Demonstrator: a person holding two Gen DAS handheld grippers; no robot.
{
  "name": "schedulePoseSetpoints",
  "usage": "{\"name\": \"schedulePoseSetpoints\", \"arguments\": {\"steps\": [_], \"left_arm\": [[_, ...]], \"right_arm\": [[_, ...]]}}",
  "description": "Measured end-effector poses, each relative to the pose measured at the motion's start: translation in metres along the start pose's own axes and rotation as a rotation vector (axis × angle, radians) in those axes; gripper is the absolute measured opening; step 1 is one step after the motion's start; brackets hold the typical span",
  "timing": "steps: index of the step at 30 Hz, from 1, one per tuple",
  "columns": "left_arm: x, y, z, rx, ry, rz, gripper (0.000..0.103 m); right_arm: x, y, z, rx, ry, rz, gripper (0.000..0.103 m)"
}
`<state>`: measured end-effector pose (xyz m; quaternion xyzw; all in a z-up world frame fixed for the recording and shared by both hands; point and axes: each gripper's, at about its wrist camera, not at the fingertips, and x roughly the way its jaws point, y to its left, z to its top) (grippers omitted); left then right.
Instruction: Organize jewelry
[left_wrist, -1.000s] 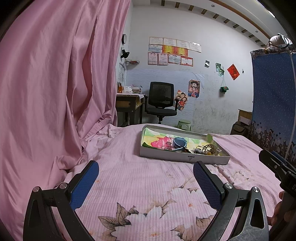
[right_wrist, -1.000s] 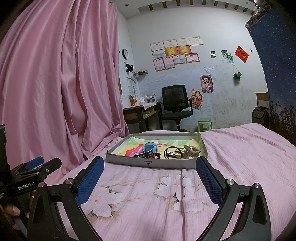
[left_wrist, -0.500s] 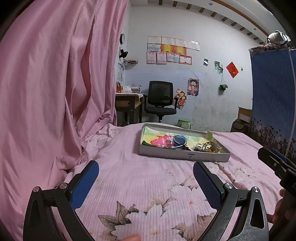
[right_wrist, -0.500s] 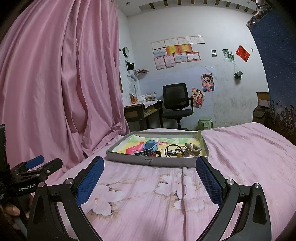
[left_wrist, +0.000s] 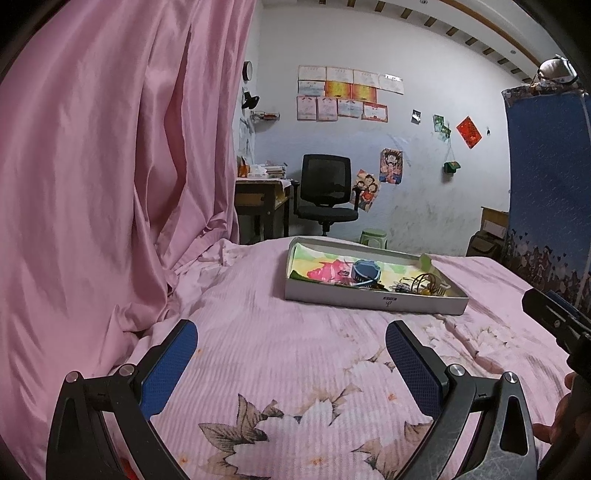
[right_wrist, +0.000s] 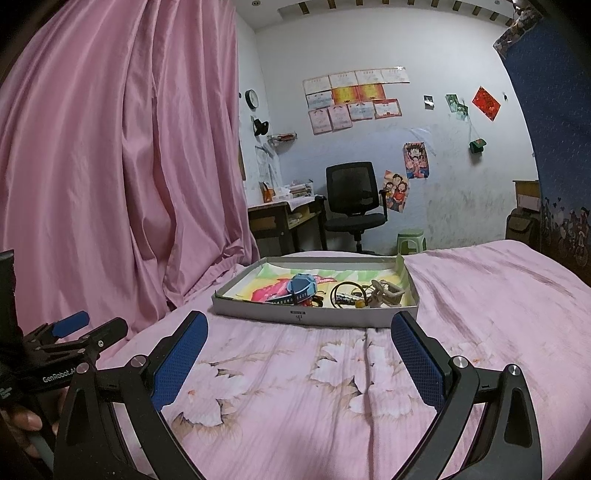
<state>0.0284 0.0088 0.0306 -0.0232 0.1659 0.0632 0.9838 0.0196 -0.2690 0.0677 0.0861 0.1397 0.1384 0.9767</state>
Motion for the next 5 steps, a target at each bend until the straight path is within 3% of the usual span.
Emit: {"name": "schedulePoseSetpoints", "arguments": {"steps": [5], "left_arm": [[0.0069,0.0053,-0.0038,-0.016,0.015,0.013,0.102]], "right_arm": [[0.0063,-0.0024,-0.0028,0.003,0.032,-0.009,0.098]]}}
